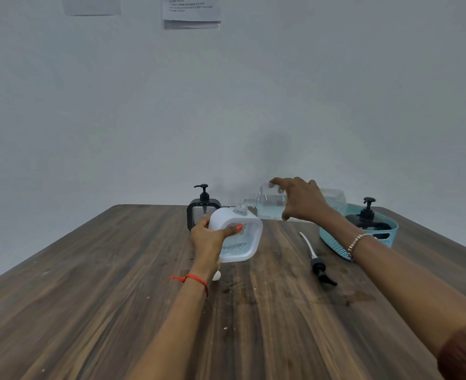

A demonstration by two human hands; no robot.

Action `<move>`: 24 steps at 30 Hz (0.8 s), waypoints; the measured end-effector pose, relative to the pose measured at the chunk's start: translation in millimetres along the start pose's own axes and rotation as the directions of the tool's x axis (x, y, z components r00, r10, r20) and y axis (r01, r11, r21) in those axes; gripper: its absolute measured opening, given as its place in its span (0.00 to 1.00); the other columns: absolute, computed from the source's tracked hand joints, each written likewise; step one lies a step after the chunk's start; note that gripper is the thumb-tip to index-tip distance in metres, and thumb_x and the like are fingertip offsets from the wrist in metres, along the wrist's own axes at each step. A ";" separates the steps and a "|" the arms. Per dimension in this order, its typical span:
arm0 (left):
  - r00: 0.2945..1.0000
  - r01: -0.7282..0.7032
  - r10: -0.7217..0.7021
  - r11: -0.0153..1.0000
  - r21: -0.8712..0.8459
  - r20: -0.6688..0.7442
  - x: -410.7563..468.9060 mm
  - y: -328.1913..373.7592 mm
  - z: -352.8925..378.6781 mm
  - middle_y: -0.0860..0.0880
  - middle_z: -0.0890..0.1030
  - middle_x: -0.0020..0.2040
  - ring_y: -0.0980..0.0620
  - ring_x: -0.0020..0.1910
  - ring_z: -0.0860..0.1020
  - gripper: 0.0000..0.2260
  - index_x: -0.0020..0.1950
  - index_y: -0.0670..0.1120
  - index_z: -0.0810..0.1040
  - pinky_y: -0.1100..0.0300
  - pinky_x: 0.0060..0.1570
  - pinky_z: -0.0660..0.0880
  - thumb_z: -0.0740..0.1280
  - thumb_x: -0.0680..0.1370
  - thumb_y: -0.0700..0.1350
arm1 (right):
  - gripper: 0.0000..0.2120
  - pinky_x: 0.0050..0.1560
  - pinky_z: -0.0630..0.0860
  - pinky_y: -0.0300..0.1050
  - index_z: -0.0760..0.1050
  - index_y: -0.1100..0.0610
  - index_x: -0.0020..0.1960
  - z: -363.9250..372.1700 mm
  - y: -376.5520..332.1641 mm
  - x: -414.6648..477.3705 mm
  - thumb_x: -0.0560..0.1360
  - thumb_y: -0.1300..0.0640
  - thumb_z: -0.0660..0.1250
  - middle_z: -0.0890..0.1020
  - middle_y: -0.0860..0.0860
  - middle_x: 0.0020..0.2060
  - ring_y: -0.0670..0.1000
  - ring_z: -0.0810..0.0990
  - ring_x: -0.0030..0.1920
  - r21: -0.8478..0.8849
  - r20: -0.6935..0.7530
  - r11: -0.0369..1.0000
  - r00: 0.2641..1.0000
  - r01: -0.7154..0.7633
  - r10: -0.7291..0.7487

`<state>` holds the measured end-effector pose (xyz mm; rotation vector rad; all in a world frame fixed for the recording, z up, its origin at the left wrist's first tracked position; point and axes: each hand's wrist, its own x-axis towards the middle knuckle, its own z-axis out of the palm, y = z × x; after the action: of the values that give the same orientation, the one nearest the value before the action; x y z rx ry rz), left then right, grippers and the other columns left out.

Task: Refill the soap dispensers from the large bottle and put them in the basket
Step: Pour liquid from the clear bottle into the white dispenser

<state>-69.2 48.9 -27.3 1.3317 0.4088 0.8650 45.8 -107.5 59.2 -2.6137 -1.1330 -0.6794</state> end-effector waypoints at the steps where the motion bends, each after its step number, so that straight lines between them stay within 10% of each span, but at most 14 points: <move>1: 1.000 0.001 -0.001 1.000 -0.002 0.001 0.0 -0.1 0.3 0.44 0.81 0.48 0.42 0.49 0.81 0.21 0.51 0.45 0.78 0.48 0.47 0.80 0.79 0.62 0.37 | 0.37 0.55 0.65 0.50 0.66 0.49 0.66 0.0 0.1 0.0 0.60 0.61 0.75 0.79 0.50 0.56 0.53 0.73 0.58 0.000 -0.001 1.000 1.000 0.000 0.000; 16: 1.000 -0.003 0.004 1.000 -0.028 0.029 -0.2 -4.3 -3.1 0.44 0.81 0.47 0.42 0.47 0.81 0.17 0.48 0.48 0.78 0.52 0.42 0.80 0.78 0.63 0.37 | 0.37 0.55 0.66 0.50 0.67 0.49 0.65 3.6 2.5 0.0 0.59 0.60 0.76 0.79 0.50 0.55 0.53 0.75 0.56 0.044 0.001 0.999 1.000 0.003 -0.003; 24: 0.995 0.069 -0.061 0.991 -0.115 0.076 -1.8 -1.1 -1.6 0.38 0.81 0.52 0.37 0.50 0.81 0.21 0.54 0.41 0.79 0.40 0.50 0.79 0.78 0.63 0.35 | 0.34 0.41 0.72 0.40 0.73 0.52 0.57 6.3 3.8 -1.9 0.54 0.60 0.81 0.80 0.51 0.48 0.49 0.75 0.40 0.462 -0.032 0.886 0.997 -0.042 0.064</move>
<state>-71.2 48.6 -29.1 1.2308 0.3378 0.7726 49.5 -108.9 52.8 -2.2021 -1.0501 -0.3935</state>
